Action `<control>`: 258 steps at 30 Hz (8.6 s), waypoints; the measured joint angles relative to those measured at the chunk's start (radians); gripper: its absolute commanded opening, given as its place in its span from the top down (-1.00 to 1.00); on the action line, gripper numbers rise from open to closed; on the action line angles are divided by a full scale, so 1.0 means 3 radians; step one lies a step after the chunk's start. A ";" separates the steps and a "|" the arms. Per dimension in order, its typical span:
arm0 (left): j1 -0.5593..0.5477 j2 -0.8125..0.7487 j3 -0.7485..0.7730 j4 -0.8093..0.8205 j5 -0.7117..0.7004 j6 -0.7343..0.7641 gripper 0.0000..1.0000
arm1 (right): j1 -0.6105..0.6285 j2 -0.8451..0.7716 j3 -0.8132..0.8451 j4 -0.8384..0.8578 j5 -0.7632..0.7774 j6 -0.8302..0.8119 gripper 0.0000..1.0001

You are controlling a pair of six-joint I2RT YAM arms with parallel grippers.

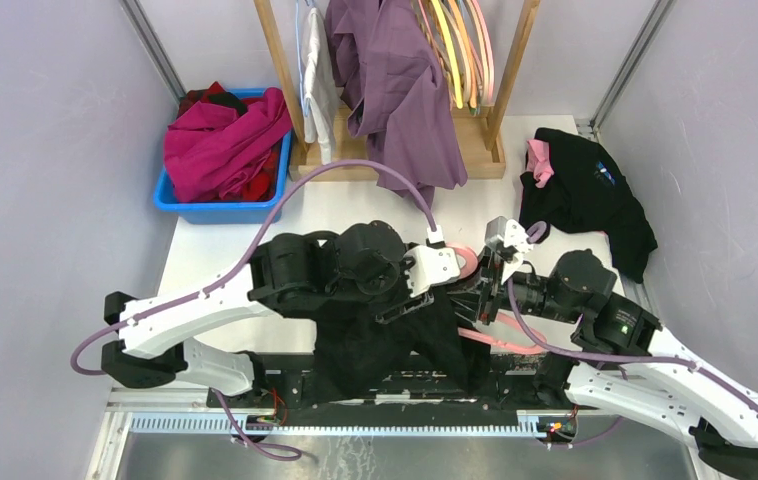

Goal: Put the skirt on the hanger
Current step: Hang the skirt on the hanger.

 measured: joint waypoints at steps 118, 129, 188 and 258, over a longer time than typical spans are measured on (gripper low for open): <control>0.0701 -0.0824 0.0050 0.0501 -0.0144 -0.0291 0.94 | 0.0001 -0.0209 0.0596 -0.1718 0.2448 0.0519 0.99; 0.0675 -0.2033 -0.2036 0.2547 -0.0295 -0.0604 0.94 | -0.0004 0.1442 0.3145 -0.2801 0.2740 -0.0161 0.99; 0.0713 -0.2056 -0.2984 0.4288 -0.1362 -0.0807 0.93 | -0.0005 0.1841 0.3543 -0.2649 0.0771 -0.0698 0.98; 0.0721 -0.2359 -0.1998 0.2907 -0.0519 -0.0640 0.88 | 0.0003 0.0786 0.0968 -0.1879 -0.0430 -0.0582 -0.10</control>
